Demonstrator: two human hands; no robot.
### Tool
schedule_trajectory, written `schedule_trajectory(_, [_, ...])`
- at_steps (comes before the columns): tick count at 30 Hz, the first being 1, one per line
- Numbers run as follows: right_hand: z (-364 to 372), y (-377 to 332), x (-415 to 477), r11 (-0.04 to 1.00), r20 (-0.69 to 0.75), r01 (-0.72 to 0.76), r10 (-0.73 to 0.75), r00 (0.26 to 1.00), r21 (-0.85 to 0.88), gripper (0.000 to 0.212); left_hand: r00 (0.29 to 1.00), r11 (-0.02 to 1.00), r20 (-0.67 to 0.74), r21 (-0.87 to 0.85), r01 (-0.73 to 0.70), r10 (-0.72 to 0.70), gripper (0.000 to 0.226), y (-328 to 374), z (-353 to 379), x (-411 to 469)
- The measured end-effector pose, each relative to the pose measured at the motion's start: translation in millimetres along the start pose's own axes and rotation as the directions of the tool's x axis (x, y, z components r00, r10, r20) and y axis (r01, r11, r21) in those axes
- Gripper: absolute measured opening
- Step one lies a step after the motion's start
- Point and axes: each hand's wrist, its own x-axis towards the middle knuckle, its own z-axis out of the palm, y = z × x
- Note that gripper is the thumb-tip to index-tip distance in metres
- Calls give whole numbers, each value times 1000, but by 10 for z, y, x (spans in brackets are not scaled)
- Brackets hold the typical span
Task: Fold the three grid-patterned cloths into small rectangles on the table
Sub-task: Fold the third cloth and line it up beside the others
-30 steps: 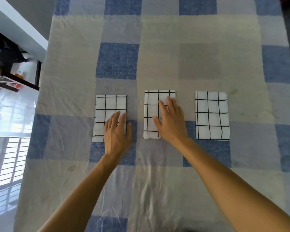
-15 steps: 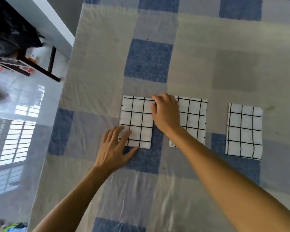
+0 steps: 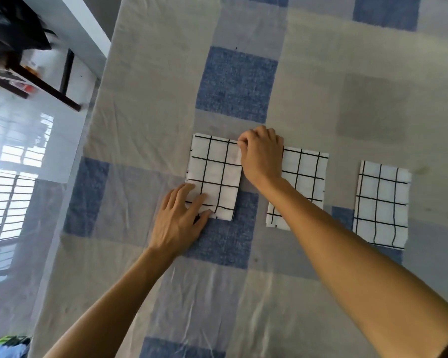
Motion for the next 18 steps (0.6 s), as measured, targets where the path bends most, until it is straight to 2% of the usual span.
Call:
schedule_trajectory(13, [1, -23, 92, 996, -41, -30, 34, 999, 86, 11, 996, 995, 21, 33, 90, -90, 42, 71, -41, 80])
schedule_trajectory(18, [-23, 56, -170, 988, -110, -41, 58, 992, 151, 29, 994, 993, 33, 60, 98, -100, 64, 172, -23, 26])
